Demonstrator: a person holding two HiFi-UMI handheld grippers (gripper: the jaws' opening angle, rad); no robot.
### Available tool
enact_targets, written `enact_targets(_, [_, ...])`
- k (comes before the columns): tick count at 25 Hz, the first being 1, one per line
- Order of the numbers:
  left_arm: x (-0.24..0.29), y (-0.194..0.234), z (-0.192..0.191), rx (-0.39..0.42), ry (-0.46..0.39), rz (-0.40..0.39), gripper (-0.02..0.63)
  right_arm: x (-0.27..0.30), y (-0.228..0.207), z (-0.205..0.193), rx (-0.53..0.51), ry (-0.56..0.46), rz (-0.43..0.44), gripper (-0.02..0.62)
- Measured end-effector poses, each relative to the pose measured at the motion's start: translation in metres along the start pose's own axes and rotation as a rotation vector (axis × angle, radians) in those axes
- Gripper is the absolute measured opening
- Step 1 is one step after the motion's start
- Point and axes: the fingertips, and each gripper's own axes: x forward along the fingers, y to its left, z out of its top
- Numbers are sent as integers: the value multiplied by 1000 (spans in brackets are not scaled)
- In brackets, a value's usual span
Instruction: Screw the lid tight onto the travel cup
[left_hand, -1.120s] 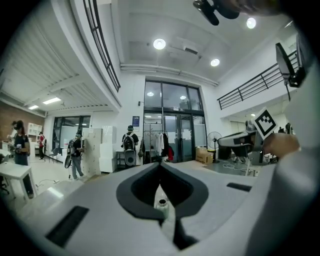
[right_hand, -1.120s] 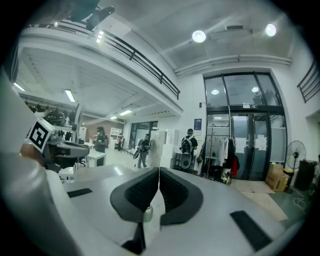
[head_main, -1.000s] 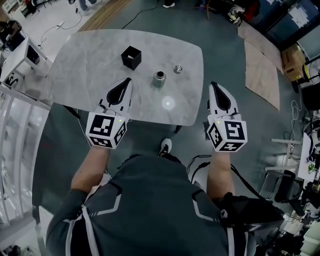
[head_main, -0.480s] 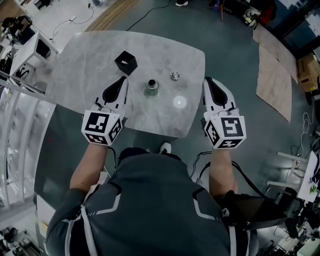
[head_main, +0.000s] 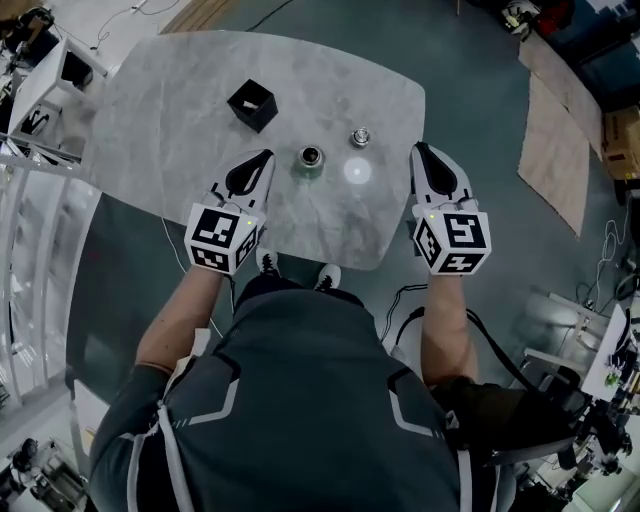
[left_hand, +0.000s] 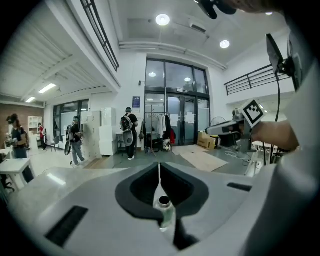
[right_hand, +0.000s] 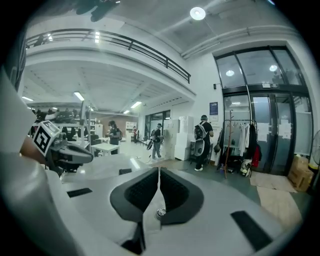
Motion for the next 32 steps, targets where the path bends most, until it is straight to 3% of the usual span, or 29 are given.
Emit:
enact_targets(1, [5,0,-11,-2,11,-9,23,6,0,-6,3,16,2,31])
enact_targets(4, [19,0,-42,-4,51,-51,140,23,0,-24,17,54,9,32])
enact_targets(7, [27,0,-70,-21,93,-74,143,40,2,-43,38,90,24,32])
enact_targets(11, [44,0,-97,-27,125,-85,225,65,-1,-67,53,134,38,67])
enact_targets(13, [52,-2,-113,-28,148,-94,235,75,-2,-81,53,158,47,137])
enact_targets(18, [68,-5,-153,-39,191,-105,256,99,-2,-122,52,221,53,158])
enact_targets(20, [74,-4,-164,-72,187,-103,222,110,-2,-142,49,260,70,189])
enact_targets(22, [82,-2,-177,-76,205,-98,228,121,-2,-159,44,293,80,210])
enact_targets(27, [105,-5,-197,-59,231,-116,329,149,-4,-191,41,341,91,240])
enact_targets(32, [129,-9,-209,-48,229,-118,365,172,-5,-220,33,381,112,265])
